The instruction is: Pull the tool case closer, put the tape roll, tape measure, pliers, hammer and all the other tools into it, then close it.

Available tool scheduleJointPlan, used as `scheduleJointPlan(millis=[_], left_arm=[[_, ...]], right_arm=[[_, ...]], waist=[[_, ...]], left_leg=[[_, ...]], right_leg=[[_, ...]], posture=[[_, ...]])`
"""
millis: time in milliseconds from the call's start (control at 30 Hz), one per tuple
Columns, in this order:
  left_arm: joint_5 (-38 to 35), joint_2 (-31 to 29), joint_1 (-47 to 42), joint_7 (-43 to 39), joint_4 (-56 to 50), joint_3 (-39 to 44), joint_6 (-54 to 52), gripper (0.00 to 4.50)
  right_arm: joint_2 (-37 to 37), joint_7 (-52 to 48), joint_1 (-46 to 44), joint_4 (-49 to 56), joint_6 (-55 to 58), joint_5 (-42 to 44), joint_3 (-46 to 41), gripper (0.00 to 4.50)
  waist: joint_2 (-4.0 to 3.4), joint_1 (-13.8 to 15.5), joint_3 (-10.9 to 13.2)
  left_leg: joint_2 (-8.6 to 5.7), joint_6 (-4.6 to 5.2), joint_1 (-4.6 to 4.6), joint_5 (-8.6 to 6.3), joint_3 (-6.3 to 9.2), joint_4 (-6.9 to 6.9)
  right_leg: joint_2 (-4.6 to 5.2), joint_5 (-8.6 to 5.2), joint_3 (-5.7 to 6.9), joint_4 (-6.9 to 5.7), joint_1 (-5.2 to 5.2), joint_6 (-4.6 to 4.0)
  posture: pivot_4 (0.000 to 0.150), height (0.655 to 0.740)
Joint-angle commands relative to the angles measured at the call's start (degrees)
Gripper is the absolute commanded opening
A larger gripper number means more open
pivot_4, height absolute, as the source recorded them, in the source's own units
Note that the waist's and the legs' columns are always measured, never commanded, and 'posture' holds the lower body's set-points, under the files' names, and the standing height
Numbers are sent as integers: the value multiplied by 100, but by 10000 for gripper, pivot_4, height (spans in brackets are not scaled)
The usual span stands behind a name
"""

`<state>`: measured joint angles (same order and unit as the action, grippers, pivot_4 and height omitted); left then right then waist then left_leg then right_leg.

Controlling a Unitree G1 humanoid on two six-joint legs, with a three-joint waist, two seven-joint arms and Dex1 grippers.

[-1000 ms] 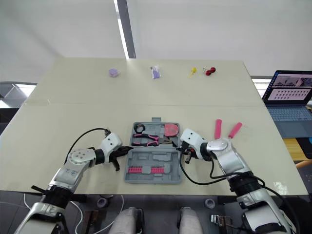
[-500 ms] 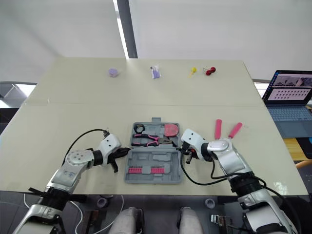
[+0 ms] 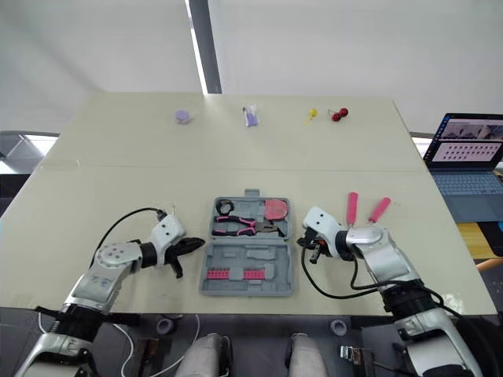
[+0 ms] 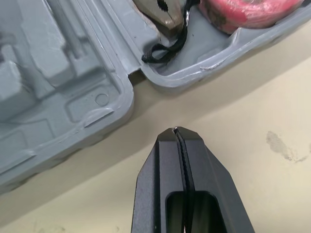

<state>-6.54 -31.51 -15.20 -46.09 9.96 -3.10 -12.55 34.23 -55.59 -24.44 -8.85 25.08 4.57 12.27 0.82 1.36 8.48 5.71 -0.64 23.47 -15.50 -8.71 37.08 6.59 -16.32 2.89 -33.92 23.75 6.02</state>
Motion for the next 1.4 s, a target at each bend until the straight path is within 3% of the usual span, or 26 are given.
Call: scheduleJointPlan(millis=[33,167,367,400,467,500,867,1100,1400], left_arm=[[-718,-179,23,-172,-803,599,-533,0],[-1227,-523,109,-220,-1069,1249,-1051,12325],[-1179,-1232,404,-72,-438,2188,-821,42267],[-1162,-1333,470,-42,-264,2360,-754,45000],[-1133,-1442,608,63,-34,2622,-648,45000],[-1126,-1459,693,152,57,2761,-612,45000],[-1013,-1441,858,2035,2047,4116,100,45000],[-1038,-1447,737,2391,2773,4120,532,45000],[-1030,-1255,580,2466,2597,3806,548,45000]], right_arm=[[100,-150,146,626,207,901,-995,330],[391,-119,469,719,470,1480,-1888,0],[977,-35,976,-173,100,1721,-3076,26822],[1067,-9,1037,-432,-58,1676,-3216,32650],[1155,45,1098,-874,-327,1649,-3441,42684],[1176,106,1121,-1090,-486,1619,-3525,44743],[985,1181,1031,-2918,-2123,1483,-4102,44743],[880,1439,1024,-3446,-2723,1439,-4068,44743],[802,1423,957,-3539,-2886,1478,-4005,44743]], waist=[[2,1,3],[2,3,4],[2,-4,10],[3,-12,12],[1,-15,15],[2,-19,15],[0,-50,22],[5,-57,21],[3,-113,21]], left_leg=[[1,0,4,0,2,1],[1,6,4,3,6,2],[-2,-2,-1,-5,4,-1],[-2,-15,-1,-13,3,0],[-1,-16,-5,-13,2,-1],[-1,-17,-6,-14,0,-2],[3,-23,-16,-17,-3,-12],[6,-27,-17,-20,-4,-15],[5,-27,-18,-20,-9,-17]], right_leg=[[0,1,1,1,0,1],[-2,5,2,1,-1,8],[0,-2,3,13,-3,-3],[0,-5,1,13,-4,-8],[1,-5,0,13,-5,-8],[1,-5,-1,14,-4,-8],[3,-7,-5,18,0,-12],[5,-6,-5,22,21,-12],[5,-4,-7,20,-6,-8]], posture=[[1500,7400],[1500,7400],[1500,7400],[1500,7400],[1500,7400],[1500,7400],[1500,7400],[1500,7400],[1500,7400]])
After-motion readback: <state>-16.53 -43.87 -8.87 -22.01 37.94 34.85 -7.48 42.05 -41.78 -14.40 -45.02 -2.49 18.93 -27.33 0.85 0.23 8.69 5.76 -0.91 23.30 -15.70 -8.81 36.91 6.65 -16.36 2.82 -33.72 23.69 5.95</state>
